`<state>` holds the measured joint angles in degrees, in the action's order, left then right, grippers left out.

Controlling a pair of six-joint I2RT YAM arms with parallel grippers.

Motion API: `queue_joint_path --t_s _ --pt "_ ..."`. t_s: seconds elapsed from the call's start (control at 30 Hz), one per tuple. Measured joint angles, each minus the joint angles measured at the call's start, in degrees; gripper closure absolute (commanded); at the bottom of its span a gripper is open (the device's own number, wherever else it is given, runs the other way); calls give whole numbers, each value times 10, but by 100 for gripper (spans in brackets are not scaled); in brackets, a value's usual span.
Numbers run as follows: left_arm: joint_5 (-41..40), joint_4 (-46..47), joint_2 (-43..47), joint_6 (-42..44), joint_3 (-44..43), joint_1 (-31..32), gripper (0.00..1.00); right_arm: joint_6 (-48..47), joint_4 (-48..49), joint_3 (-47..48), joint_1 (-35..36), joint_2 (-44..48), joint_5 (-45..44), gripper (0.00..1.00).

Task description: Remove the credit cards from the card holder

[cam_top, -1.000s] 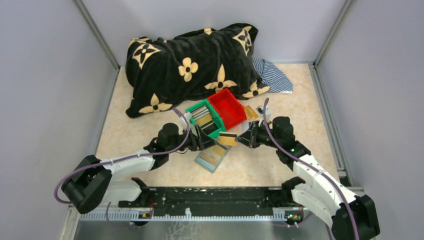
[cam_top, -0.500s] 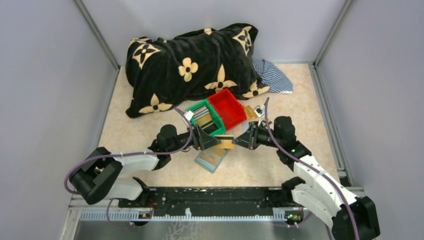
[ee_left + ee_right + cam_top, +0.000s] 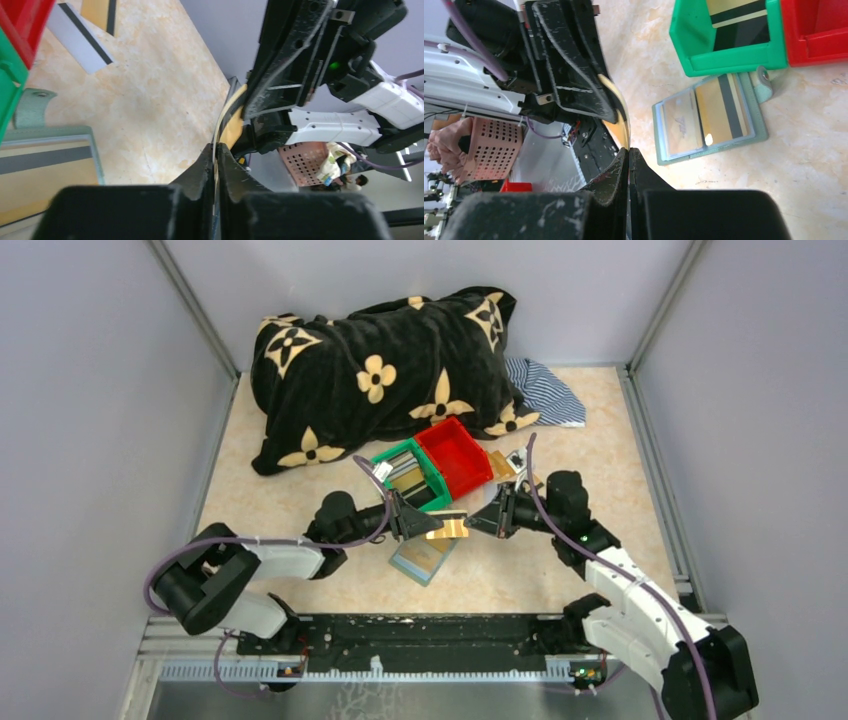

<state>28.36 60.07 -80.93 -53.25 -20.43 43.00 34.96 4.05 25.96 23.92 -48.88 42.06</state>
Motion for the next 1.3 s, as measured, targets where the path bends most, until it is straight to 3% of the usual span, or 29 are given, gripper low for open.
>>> queue_joint_path --t_s 0.17,0.37,0.5,0.53,0.6,0.63,1.03,1.3 --pt "18 47 -20 -11 0 0 100 -4 -2 0 -6 -15 -7 100" --pt "23 39 -17 -1 0 0 100 -27 -21 12 -6 -37 -37 64" --pt "8 -28 35 33 -2 -1 100 -64 -57 61 -7 -69 -101 57" --pt "2 -47 53 42 -2 -2 100 -72 -59 75 -12 -80 -113 61" --pt "-10 -79 84 61 -3 -4 100 -88 -58 99 -24 -106 -138 94" --pt "-19 -97 99 70 -4 -6 100 -98 -59 110 -28 -121 -151 100" --pt "-168 -322 207 178 -38 -9 99 -150 -52 308 -8 -448 -260 100" --pt "-222 -385 240 205 -42 -10 95 -186 -73 408 16 -570 -320 100"
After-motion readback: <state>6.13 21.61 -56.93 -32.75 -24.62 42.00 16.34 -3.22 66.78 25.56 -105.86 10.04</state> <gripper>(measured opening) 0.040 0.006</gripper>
